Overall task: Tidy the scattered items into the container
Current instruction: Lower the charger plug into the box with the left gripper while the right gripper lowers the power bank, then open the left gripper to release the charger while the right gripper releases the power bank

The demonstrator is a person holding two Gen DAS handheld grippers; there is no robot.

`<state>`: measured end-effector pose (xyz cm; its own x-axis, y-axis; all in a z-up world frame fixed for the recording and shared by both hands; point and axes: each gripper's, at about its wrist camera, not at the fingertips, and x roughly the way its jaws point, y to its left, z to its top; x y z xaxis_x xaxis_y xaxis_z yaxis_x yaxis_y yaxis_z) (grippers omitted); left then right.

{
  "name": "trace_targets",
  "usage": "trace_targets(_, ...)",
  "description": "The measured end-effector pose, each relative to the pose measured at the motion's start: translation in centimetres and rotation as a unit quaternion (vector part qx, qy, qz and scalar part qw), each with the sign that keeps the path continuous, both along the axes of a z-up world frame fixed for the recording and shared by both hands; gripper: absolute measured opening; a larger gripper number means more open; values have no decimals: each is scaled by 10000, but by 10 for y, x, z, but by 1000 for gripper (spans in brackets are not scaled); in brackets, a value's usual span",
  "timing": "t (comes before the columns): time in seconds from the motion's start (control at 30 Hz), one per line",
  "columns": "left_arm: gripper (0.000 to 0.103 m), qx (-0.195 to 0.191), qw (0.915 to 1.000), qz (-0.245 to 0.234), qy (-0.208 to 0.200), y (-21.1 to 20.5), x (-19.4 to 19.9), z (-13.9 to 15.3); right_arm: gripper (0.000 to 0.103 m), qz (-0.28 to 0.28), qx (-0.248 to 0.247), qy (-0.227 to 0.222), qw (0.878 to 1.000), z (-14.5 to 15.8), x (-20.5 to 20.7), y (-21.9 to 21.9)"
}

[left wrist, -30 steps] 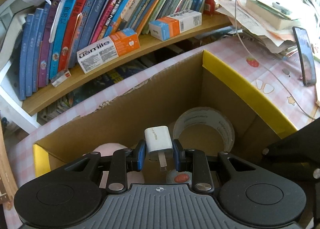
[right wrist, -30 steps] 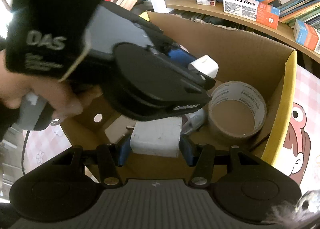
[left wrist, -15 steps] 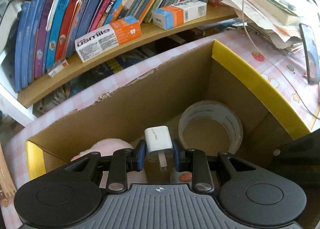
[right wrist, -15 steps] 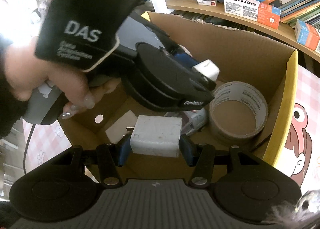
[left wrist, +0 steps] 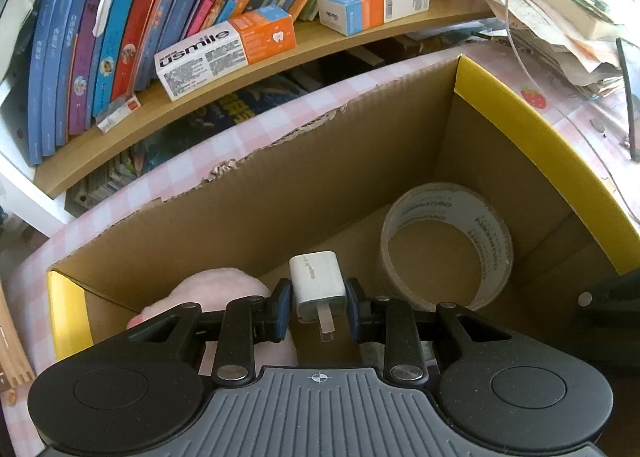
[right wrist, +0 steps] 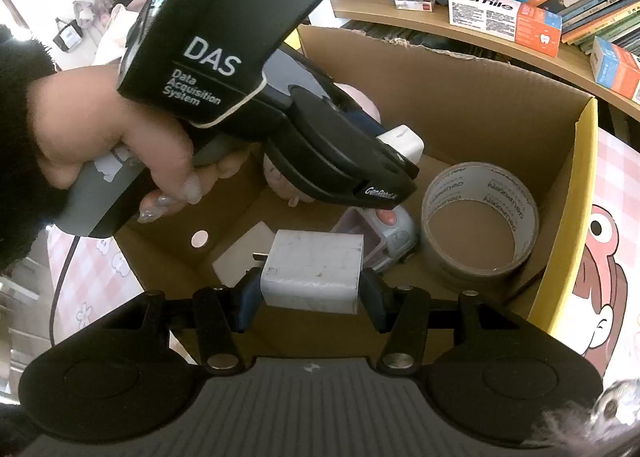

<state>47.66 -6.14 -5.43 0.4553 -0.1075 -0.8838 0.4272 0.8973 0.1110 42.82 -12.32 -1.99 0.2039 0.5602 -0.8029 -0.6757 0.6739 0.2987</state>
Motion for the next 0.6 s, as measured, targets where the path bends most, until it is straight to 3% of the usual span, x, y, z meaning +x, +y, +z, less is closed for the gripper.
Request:
trace_targets(0.07,30,-92,9999,-77,-20,0,-2,3,50,15,-7,27,10000,0,1,0)
trace_targets(0.2,45,-165,9991,-250,-297,1,-15,19,50,5,-15,49,10000,-1,3,1)
trace_targets(0.3,46,-175,9976,-227,-623,7,-29,36,51,-31,-24,18,10000,-1,2,1)
trace_targets(0.5,56,-431,9896,185,-1360,36,-63,81,60,-140,52,-110,9998,6,-3,-4)
trace_targets(0.6,56,-573,9837,359,-1668,48,-83,100,60,-178,111,-240,9995,14,-9,-8)
